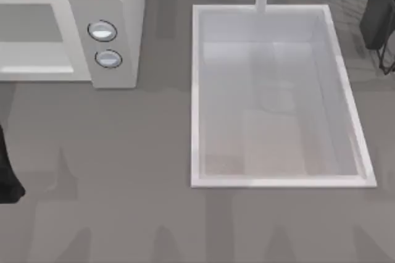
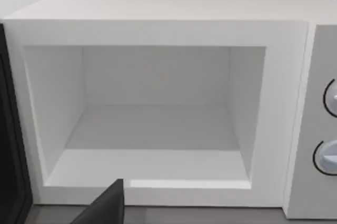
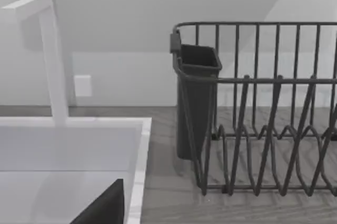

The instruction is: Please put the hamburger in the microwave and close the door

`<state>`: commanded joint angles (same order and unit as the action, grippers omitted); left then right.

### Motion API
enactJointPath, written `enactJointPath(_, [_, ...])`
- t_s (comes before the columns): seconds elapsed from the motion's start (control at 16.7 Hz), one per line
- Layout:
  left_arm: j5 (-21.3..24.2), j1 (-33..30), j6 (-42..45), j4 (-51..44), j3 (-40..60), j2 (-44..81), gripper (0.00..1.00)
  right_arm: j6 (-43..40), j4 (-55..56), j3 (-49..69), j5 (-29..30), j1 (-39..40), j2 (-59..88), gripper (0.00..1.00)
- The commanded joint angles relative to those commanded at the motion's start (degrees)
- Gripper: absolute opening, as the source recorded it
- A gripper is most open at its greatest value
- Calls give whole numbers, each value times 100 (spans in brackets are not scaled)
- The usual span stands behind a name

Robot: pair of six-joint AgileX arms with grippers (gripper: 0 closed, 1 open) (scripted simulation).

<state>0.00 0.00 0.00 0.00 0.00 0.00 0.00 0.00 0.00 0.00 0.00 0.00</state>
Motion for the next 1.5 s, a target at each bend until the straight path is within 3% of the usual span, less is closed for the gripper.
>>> enactJointPath(0.24, [-2, 56, 89, -132, 183, 190, 100, 0, 0, 0, 0, 0, 0, 100])
enactJointPath(0.48, [5, 344, 545, -828, 1180, 1283, 100, 0, 0, 0, 0, 0, 0, 100])
enactJointPath(1.14, [78, 1566, 2615, -4147, 5286, 7794, 100, 0, 0, 0, 0, 0, 0, 100])
enactJointPath(1.5, [38, 1968, 3319, -5378, 6471, 9833, 100, 0, 0, 0, 0, 0, 0, 100])
